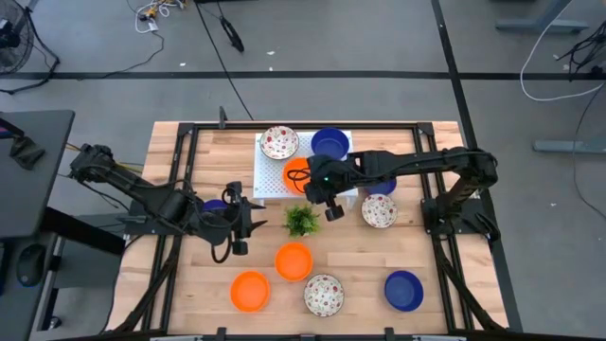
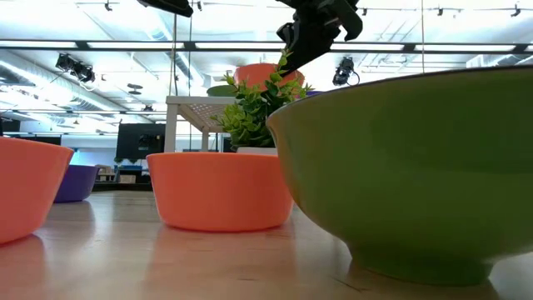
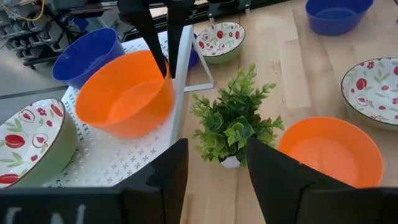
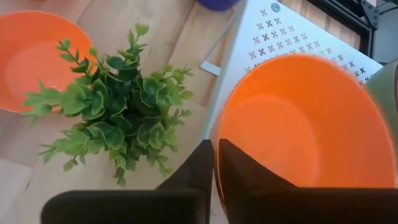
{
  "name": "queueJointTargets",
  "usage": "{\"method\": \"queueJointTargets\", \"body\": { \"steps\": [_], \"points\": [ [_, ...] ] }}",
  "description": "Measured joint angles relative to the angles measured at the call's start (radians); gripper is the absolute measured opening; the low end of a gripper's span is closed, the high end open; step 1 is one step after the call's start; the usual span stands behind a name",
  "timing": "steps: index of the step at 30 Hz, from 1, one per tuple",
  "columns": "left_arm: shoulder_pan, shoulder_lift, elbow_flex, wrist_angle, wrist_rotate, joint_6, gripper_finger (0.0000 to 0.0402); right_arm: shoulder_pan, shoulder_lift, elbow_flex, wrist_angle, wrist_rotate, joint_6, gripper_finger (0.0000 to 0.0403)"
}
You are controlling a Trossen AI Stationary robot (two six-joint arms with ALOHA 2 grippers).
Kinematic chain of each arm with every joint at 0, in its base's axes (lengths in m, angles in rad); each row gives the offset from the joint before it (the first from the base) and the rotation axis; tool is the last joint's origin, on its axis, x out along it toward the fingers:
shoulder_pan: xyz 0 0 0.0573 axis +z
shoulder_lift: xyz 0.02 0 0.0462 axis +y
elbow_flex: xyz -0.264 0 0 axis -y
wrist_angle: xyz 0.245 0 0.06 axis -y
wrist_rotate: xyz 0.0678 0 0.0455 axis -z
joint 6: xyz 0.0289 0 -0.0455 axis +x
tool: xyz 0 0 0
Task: Pick & Place Mini bowls
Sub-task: Put the orange bowl on the shelf, then stack the blue bowl on top of the blue bowl on the shelf
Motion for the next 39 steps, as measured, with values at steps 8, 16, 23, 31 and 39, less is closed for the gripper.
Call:
{"method": "queueJointTargets", "body": {
  "steps": [8,16,23,31,39],
  "points": [
    [0.0,0.0,0.0,0.0,0.0,-0.003,0.0167,0.0,0.0,0.0,0.005,0.003,0.001,0.0086],
    [0.0,0.0,0.0,0.0,0.003,-0.003,0.0167,0.03,-0.051,0.0,0.056,0.065,0.032,0.0158],
    [0.0,0.0,0.0,0.0,0.004,-0.003,0.0167,0.141,-0.181,0.0,-0.023,0.061,0.169,0.0169],
    [0.0,0.0,0.0,0.0,0.005,-0.011,0.0167,0.291,-0.278,-0.072,-0.306,0.057,0.477,0.0169],
    [0.0,0.0,0.0,0.0,0.005,-0.011,0.0167,0.412,-0.384,-0.375,-0.385,0.024,0.832,0.0169]
  ]
}}
